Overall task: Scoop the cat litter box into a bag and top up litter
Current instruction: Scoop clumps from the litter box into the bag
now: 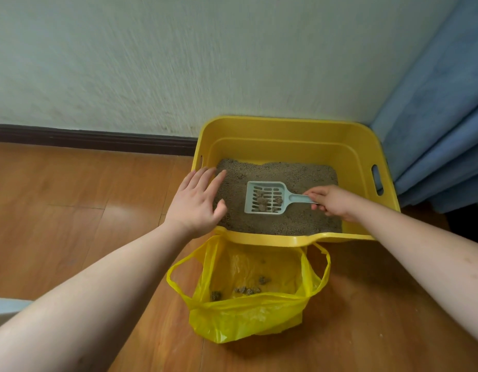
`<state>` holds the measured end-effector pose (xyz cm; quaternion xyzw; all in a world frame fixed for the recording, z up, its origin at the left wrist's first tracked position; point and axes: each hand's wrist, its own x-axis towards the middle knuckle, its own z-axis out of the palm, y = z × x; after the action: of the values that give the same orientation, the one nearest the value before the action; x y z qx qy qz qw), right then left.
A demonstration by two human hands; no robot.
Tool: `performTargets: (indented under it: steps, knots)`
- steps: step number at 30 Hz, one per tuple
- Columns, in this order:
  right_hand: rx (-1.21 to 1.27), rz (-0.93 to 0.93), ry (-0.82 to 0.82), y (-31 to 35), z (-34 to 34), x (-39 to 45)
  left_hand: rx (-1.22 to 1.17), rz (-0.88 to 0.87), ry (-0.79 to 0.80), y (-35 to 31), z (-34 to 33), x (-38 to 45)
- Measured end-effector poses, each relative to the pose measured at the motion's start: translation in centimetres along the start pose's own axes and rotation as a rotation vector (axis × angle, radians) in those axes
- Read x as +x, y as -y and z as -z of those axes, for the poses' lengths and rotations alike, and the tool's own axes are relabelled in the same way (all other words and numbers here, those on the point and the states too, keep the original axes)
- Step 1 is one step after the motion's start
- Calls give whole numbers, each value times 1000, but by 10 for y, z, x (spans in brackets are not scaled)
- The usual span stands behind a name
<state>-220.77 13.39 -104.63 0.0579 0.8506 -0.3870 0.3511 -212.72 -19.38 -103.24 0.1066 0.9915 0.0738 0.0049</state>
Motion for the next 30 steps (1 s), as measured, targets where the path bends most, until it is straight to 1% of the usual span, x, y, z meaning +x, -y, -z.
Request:
performTargets:
  steps: [3,6,10,12,14,18,23,26,30]
  knots:
    - [-16,-1,-41,-3,4,-5,-3,-1,8,0,0,1]
    - [-71,40,-86,-4,5,-13,18,1,9,-1,-1,2]
    - [-69,97,-117,-2,6,-27,28,-3,15,0,-2,2]
    - [-32,110,-134,-1,5,-36,30,-5,12,0,-2,2]
    - [60,103,-144,1,4,-47,34,-6,14,1,-2,2]
    - [161,91,-92,10,-1,-82,31,-12,14,2,-2,2]
    - [171,122,-101,12,-8,-131,41,-16,22,0,-3,3]
    - [255,82,-15,-1,-25,-155,46,-22,23,0,-2,3]
    - [270,-13,90,-32,-70,-166,44,-25,21,0,0,2]
